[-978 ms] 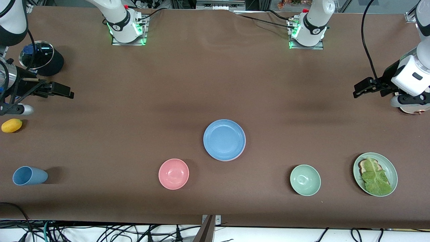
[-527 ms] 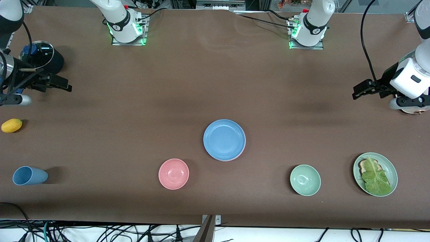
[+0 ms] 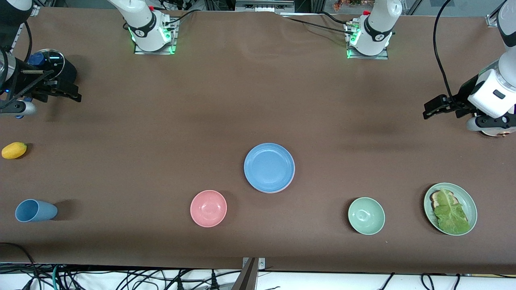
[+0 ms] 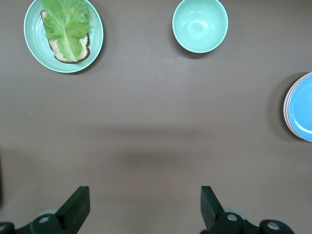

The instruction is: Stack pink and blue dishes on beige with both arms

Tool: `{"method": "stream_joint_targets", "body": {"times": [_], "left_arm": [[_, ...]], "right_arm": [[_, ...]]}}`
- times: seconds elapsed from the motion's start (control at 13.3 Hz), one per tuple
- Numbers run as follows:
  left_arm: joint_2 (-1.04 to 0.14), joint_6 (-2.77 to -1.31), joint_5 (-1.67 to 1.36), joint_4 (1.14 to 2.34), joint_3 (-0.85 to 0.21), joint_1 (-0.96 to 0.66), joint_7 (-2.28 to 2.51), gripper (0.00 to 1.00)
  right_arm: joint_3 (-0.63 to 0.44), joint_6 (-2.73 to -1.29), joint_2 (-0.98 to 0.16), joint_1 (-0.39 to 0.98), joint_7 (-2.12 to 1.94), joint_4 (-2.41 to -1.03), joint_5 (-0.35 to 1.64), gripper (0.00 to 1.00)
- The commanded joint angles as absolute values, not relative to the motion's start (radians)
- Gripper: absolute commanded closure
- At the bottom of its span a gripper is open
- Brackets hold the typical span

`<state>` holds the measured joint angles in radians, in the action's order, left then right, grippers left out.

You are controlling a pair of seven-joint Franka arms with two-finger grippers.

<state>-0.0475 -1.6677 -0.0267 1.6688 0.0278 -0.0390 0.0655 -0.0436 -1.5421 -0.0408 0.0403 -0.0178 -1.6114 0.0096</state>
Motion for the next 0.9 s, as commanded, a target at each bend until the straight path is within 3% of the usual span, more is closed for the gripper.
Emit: {"method": "stream_joint_targets", "body": {"times": [0.0, 0.83], "left_arm": [[-0.060, -1.655, -0.041, 1.641, 0.037, -0.040, 0.021, 0.00], [-0.060, -1.655, -0.041, 1.641, 0.037, -0.040, 0.021, 0.00]], "right_arm": [[-0.023, -1.531, -0.021, 0.025, -0.021, -1.599, -0.005, 0.00], [-0.026, -1.529, -0.040, 0.026, -0.023, -1.568, 0.006, 0.00]]}}
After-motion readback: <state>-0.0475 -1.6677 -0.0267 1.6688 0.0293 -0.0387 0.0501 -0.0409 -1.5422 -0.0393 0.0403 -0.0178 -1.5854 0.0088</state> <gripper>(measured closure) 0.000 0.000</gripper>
